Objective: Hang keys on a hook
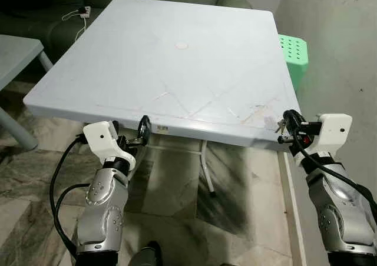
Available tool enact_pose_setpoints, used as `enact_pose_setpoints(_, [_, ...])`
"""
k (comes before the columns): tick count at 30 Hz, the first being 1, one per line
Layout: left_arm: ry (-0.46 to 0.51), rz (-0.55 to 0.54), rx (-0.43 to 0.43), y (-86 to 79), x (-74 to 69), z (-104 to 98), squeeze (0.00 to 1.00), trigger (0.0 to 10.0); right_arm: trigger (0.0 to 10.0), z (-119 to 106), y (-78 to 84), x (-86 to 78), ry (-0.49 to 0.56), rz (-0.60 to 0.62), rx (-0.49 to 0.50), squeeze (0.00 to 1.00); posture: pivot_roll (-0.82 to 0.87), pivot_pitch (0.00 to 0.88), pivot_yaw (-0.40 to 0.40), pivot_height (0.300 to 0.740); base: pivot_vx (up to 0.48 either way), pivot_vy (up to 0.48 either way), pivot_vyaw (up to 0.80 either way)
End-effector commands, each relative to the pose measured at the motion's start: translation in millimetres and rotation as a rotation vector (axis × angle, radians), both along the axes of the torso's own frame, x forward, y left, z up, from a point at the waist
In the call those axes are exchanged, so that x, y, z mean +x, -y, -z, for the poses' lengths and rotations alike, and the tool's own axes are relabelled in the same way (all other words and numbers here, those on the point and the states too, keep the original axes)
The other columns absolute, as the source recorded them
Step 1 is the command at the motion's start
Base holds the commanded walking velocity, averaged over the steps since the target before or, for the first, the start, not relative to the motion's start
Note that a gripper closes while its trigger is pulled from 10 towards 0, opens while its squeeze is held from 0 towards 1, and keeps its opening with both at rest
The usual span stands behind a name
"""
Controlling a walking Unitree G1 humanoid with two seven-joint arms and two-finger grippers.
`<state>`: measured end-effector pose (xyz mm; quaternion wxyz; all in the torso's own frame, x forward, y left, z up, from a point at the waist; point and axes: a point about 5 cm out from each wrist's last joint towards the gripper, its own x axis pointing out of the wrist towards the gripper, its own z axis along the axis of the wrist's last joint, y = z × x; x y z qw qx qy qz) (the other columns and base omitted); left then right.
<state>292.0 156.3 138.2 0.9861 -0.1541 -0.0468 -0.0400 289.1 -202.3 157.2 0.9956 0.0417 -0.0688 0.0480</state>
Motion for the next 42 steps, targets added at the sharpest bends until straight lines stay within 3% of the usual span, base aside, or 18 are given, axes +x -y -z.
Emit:
enact_pose_setpoints(1, [-0.022, 0.015, 0.003, 2.0, 0.2, 3.8, 0.0, 10.0, 10.0, -3.2, 5.5, -3.4, 0.019, 0.017, -0.002, 0.0, -0.04, 0.16, -0.063, 0.74, 0.0, 0.0, 0.0])
enact_pose_setpoints(33, [-0.025, 0.015, -0.001, 4.6, 1.7, 5.5, 0.0, 10.0, 10.0, -3.9, 8.0, -3.1, 0.022, 0.015, -0.008, 0.0, -0.05, 0.141, -0.066, 0.74, 0.0, 0.0, 0.0])
enact_pose_setpoints(42, [-0.028, 0.016, 0.001, 4.9, 1.6, 5.6, 0.0, 10.0, 10.0, -2.8, 7.7, -4.1, 0.016, 0.015, -0.011, 0.0, -0.05, 0.148, -0.066, 0.74, 0.0, 0.377, 0.0])
